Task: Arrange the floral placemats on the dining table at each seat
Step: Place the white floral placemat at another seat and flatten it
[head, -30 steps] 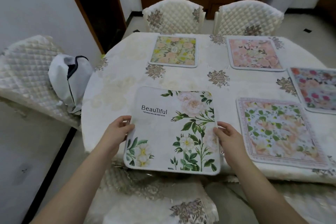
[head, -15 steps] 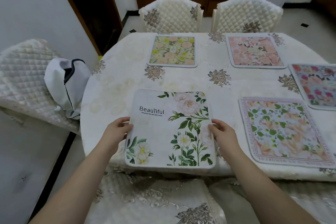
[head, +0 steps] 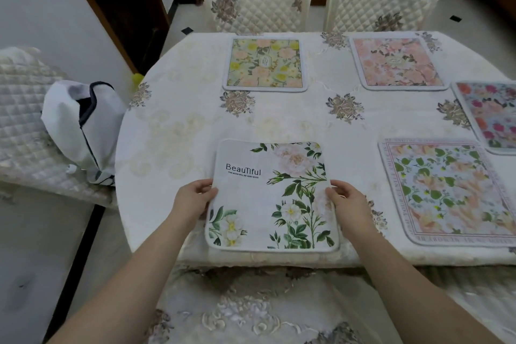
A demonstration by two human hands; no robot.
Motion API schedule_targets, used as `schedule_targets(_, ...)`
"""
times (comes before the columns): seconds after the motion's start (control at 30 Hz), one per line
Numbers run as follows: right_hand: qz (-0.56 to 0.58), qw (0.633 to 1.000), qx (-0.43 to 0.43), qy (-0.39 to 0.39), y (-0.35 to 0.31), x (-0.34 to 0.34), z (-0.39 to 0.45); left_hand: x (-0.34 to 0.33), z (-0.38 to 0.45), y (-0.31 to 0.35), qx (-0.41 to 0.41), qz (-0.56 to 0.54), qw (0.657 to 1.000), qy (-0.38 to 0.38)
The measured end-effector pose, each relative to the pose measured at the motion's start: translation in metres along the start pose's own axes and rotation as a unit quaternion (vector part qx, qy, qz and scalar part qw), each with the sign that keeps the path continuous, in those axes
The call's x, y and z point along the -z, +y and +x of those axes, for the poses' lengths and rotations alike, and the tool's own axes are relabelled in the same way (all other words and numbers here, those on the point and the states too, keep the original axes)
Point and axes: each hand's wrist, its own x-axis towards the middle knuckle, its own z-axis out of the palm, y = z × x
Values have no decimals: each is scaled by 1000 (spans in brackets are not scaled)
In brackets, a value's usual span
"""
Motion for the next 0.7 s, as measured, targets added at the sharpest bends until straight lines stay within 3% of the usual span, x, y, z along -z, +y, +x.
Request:
schedule_targets(0.43, -122, 992, -7, 19, 23, -5, 15, -5, 4, -26, -84, 159, 983, 34)
schedule_targets(0.7, -165, 986, 16, 20, 30, -2, 17, -12, -1, -29, -106, 174, 978, 46)
